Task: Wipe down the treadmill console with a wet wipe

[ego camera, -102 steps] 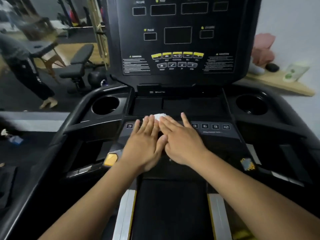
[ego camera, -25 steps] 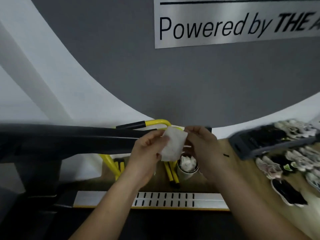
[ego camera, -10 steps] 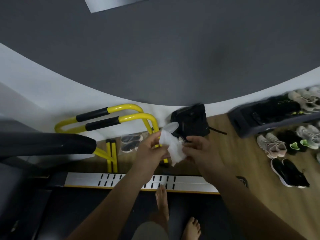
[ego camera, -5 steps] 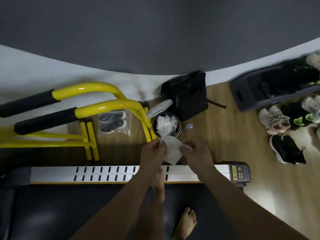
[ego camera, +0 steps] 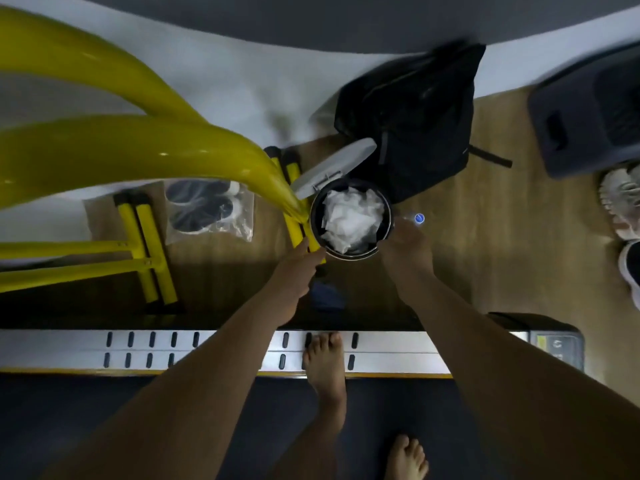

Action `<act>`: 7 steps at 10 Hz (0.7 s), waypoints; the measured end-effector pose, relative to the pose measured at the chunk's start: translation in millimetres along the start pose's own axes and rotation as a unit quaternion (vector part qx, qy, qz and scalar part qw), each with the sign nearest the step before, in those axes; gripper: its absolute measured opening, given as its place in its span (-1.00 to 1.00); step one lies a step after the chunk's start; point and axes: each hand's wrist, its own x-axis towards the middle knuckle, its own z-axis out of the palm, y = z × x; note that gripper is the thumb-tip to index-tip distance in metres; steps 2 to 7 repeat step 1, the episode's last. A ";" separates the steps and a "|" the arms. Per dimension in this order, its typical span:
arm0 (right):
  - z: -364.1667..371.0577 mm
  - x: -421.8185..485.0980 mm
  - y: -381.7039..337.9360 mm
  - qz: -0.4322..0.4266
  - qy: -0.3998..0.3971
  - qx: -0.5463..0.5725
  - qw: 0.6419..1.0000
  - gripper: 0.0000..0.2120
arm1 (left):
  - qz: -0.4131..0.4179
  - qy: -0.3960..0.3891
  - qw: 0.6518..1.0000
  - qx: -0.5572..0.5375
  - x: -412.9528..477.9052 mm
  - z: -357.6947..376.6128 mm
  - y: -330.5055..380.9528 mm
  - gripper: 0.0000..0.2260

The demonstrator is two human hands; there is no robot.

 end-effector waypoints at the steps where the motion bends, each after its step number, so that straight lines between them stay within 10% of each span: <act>1: 1.3 -13.3 -0.4 -0.034 0.006 -0.038 0.999 -0.72 | 0.008 0.006 0.999 -0.035 -11.1 -4.7 -1.1 -0.80; 7: 1.3 -13.3 -0.4 -0.034 0.006 -0.038 0.999 -0.72 | 0.008 0.006 0.999 -0.035 -11.1 -4.7 -1.1 -0.80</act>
